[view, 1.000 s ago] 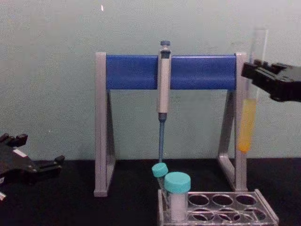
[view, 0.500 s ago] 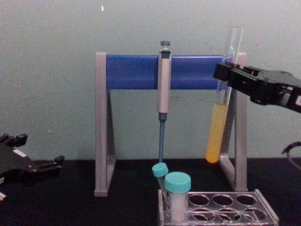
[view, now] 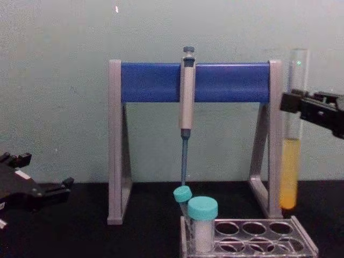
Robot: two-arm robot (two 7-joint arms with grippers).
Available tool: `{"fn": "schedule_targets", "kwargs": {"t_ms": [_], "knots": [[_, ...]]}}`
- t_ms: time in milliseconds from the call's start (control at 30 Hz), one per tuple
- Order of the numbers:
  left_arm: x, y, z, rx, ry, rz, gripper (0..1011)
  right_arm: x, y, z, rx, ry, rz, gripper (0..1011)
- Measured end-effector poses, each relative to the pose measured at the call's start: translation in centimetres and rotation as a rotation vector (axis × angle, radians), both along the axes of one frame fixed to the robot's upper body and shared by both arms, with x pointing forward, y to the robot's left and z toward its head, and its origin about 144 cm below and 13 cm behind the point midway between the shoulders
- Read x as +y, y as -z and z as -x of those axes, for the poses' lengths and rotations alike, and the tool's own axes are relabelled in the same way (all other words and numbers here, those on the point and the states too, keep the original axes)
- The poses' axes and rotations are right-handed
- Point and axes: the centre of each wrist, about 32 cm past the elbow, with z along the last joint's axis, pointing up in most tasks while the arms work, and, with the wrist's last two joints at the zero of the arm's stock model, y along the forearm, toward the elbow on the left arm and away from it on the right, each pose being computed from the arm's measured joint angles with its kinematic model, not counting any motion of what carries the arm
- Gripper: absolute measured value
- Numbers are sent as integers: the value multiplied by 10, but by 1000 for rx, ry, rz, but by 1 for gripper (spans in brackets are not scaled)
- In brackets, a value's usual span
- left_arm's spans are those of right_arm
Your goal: Pick up the test tube from the test tube rack, shake it, then place it back into the test tube rack.
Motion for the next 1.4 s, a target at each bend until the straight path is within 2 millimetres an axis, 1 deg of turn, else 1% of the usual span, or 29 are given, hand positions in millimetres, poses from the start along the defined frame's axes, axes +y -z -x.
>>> {"fn": "schedule_targets", "kwargs": {"t_ms": [100,200,333,467,667,767,867,1000,1100,1400], "knots": [[0,0,0,0,0,0,1001,-3,-1,1,-20,45,22,221],[0,0,0,0,0,0,1001,-2,-2,1,-62,108,52,222],[0,0,0,0,0,0,1001,7,0,0,-128,176,62,221],[0,0,0,0,0,0,1001,19,4,-5,-177,210,25,221],[0,0,0,0,0,0,1001,31,10,-10,-165,170,-48,221],[0,0,0,0,0,0,1001,37,13,-13,-130,104,-93,221],[0,0,0,0,0,0,1001,39,14,-14,-108,65,-107,221],[0,0,0,0,0,0,1001,38,14,-15,-69,-1,-114,221],[0,0,0,0,0,0,1001,33,13,-14,-40,-43,-100,221],[0,0,0,0,0,0,1001,13,10,-6,-7,-43,-34,221]]}}
